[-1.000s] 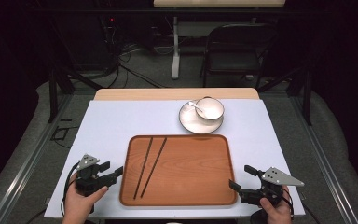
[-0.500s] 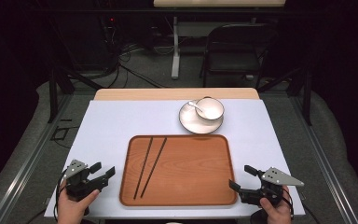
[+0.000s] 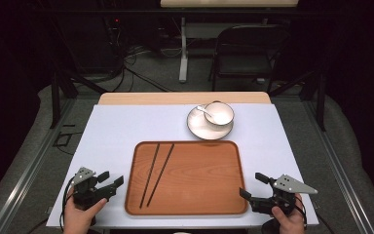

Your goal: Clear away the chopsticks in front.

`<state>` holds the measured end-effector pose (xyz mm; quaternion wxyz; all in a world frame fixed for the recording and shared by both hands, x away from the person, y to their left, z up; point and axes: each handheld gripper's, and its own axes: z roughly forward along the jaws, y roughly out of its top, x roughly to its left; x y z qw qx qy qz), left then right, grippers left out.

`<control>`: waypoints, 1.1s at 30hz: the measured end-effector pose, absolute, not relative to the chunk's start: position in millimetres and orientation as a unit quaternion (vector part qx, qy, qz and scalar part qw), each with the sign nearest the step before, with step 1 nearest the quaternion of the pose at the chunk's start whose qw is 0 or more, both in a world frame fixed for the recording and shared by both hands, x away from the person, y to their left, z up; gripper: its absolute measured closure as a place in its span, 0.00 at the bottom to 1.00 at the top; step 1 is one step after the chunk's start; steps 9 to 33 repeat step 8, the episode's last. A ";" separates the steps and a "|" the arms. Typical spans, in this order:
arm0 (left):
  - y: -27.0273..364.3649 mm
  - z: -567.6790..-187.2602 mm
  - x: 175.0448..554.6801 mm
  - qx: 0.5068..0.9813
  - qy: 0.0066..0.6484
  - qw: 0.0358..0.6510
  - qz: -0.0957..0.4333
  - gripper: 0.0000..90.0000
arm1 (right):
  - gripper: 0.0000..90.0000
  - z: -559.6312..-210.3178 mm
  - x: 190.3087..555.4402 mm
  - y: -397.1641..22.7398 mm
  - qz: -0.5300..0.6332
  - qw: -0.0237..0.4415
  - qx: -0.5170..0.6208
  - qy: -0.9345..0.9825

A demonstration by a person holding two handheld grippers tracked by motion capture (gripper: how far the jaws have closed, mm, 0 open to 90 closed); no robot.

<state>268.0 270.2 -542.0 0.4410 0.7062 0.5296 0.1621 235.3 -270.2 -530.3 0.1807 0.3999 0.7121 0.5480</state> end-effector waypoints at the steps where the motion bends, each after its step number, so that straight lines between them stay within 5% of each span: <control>1: 270.3 -542.3 268.2 0.706 0.531 0.441 0.160 0.38 | 0.16 -530.4 235.5 -270.4 0.547 0.181 0.399 0.713; 33: 273.1 -542.5 270.3 0.700 0.543 0.437 0.154 0.38 | 0.16 -530.9 236.1 -271.8 0.549 0.177 0.403 0.710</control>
